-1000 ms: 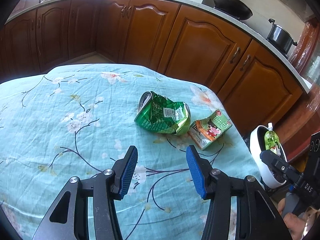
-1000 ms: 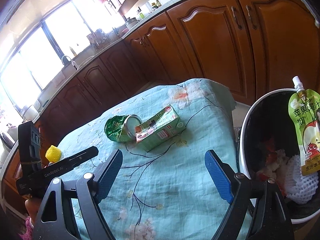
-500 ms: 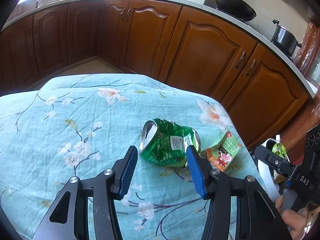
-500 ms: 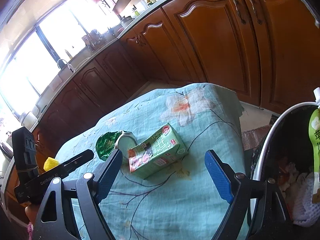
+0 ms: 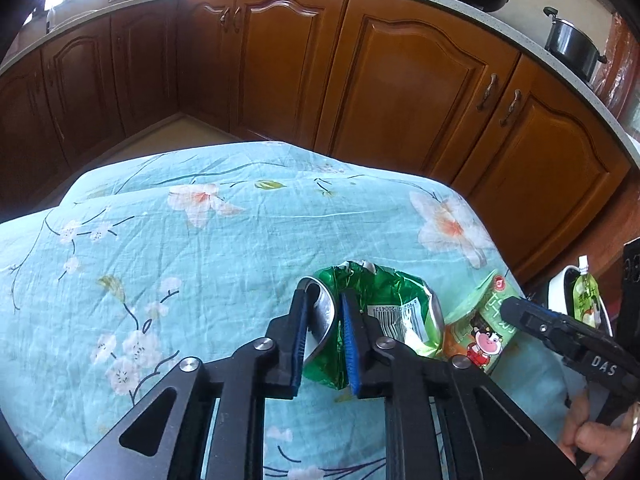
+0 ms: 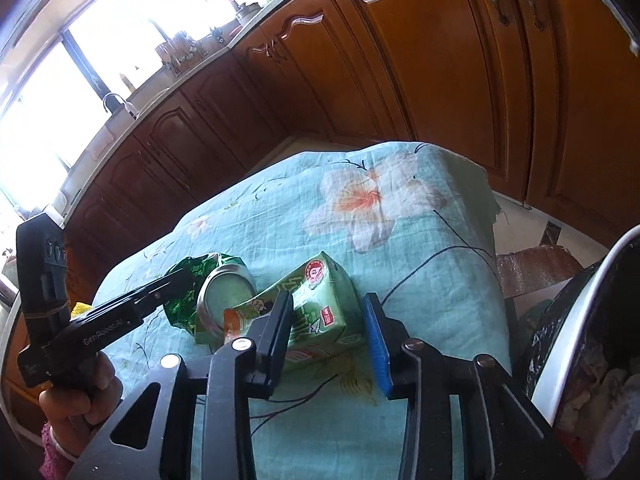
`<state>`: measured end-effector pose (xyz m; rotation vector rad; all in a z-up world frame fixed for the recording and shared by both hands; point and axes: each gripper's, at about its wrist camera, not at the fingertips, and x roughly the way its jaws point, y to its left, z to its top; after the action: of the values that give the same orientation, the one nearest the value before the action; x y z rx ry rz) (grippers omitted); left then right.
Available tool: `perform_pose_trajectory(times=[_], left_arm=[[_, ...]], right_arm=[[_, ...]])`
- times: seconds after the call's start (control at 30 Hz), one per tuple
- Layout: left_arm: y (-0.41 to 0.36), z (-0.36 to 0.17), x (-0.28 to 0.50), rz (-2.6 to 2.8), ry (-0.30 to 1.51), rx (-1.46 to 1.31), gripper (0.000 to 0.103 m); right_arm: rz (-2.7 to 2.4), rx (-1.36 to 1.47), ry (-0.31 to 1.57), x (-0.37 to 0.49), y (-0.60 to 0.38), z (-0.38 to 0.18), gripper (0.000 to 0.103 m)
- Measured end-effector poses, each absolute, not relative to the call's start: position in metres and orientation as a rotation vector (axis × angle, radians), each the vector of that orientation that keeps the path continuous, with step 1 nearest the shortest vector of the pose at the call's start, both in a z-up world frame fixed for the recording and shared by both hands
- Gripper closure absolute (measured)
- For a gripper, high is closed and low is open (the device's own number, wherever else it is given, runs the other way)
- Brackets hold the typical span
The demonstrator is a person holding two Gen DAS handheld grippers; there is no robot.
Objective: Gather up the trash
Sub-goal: 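Grasp the crushed green can with the left tool while the right tool grasps the green carton, then carry the can with the left tool while the right tool carries the carton over the bin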
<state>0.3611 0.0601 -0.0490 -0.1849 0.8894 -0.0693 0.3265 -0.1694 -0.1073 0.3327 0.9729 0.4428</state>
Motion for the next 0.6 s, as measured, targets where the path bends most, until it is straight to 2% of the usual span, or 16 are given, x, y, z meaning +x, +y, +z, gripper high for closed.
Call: perform_pose_trajectory(times=[0.4, 0.53, 0.6], left_arm=[[0.068, -0.040, 0.305, -0.111, 0.862, -0.223, 0.090], [0.080, -0.034, 0.278, -0.114, 0.852, -0.257, 0.090], [0.088, -0.034, 0.266, -0.109, 0.851, -0.272, 0.090]], right_arm=[[0.534, 0.316, 1.062, 0.248, -0.181, -0.101, 0.078], [0.624, 0.298, 1.118, 0.229, -0.176, -0.106, 0.073], [0.611, 0.232, 1.086, 0.223, -0.175, -0.101, 0.061]])
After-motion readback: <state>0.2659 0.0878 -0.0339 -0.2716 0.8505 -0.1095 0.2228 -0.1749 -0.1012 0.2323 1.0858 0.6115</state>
